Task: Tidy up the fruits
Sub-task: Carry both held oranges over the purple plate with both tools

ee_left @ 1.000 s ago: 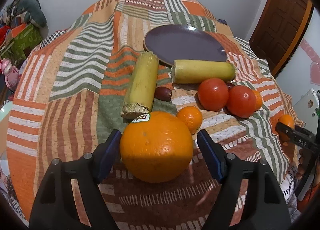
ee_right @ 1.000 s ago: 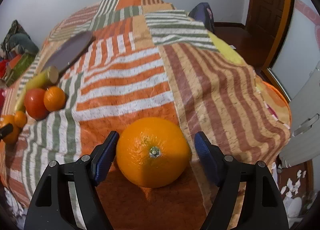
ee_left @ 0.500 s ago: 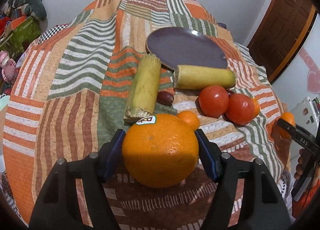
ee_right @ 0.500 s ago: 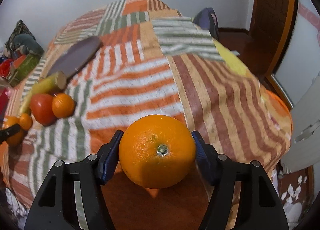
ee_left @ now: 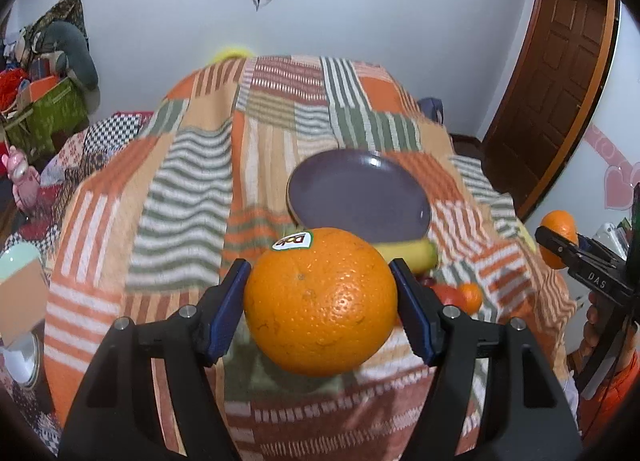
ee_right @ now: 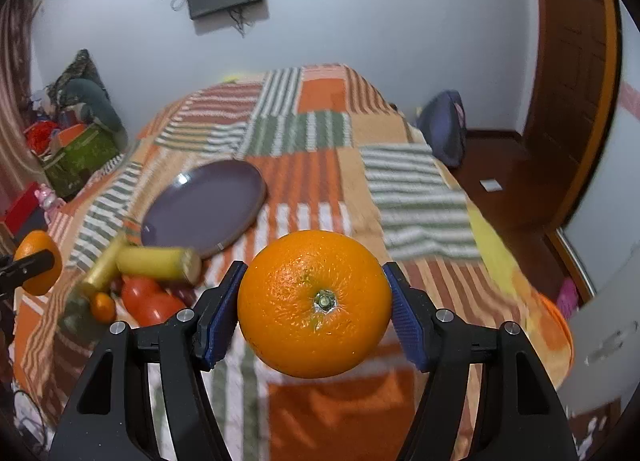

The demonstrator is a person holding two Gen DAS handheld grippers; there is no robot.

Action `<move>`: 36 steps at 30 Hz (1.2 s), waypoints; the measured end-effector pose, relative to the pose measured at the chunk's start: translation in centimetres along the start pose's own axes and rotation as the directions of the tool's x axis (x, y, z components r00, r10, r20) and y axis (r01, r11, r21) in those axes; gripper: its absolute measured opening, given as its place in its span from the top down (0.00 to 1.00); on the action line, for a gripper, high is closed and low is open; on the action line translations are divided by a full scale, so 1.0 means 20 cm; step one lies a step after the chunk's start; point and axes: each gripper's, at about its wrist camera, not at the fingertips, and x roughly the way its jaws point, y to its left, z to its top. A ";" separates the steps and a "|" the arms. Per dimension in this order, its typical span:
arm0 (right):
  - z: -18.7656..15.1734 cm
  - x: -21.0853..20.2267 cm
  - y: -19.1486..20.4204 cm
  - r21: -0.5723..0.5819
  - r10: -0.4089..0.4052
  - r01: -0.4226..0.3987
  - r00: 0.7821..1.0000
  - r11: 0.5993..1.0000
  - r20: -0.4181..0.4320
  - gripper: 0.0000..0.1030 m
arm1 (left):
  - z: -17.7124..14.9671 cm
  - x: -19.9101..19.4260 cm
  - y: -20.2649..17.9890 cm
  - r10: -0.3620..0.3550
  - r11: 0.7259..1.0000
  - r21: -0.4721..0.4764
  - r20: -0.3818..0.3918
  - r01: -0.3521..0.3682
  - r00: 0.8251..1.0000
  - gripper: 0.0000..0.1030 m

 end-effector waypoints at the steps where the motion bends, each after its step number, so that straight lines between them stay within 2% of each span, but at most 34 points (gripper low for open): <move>1: 0.02 0.00 0.01 -0.006 0.007 -0.007 1.000 1.000 0.009 0.38 | 0.02 0.00 -0.01 -0.003 1.000 0.002 0.007 0.003 1.000 0.33; 7: 0.12 0.03 0.10 -0.025 0.048 -0.046 0.996 0.999 0.070 0.38 | 0.17 0.03 -0.04 -0.007 1.000 0.022 0.044 0.006 0.999 0.33; 10: 0.17 0.05 0.14 -0.033 0.068 -0.065 0.993 0.997 0.099 0.38 | 0.23 0.05 -0.05 0.014 0.999 0.037 0.059 -0.016 0.998 0.33; 19: 0.31 0.14 0.27 -0.123 0.075 -0.056 0.985 0.991 0.157 0.37 | 0.41 0.23 -0.04 0.030 0.999 0.026 0.056 -0.032 0.998 0.33; 26: 0.36 0.28 0.36 -0.187 0.101 -0.076 0.986 0.980 0.131 0.37 | 0.50 0.40 0.00 0.026 1.000 -0.006 0.027 -0.026 0.999 0.33; 36: 0.36 0.52 0.44 -0.252 0.111 -0.096 0.993 0.963 0.046 0.37 | 0.57 0.66 0.03 0.032 0.999 0.020 -0.050 -0.031 0.998 0.33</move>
